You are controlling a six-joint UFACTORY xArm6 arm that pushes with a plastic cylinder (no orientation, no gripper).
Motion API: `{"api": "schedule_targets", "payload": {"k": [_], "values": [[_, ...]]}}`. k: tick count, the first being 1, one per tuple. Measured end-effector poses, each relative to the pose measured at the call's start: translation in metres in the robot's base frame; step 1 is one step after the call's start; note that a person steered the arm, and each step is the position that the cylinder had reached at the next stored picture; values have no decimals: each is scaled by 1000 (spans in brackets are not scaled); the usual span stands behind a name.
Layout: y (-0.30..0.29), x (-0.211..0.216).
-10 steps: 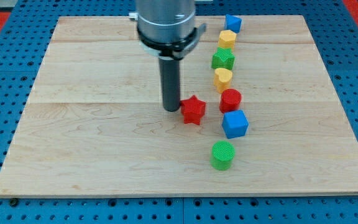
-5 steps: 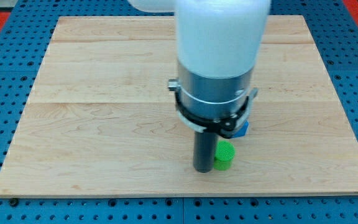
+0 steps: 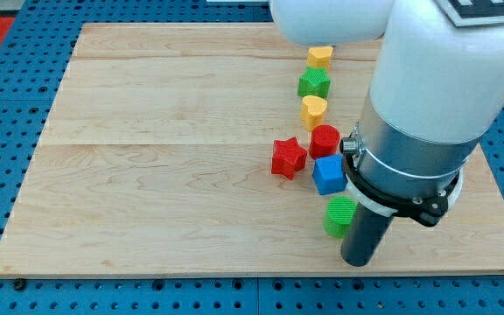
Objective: Move the green circle below the cube
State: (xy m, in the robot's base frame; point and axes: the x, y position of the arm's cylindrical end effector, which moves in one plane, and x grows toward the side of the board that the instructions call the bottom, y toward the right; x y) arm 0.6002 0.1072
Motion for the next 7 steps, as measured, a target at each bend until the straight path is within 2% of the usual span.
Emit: {"api": "schedule_targets", "payload": {"k": [1, 2, 3, 4, 5, 6, 7], "values": [[-4, -19], [-2, -8], [75, -3], [101, -60], [56, -109], [20, -127], [8, -127]]}}
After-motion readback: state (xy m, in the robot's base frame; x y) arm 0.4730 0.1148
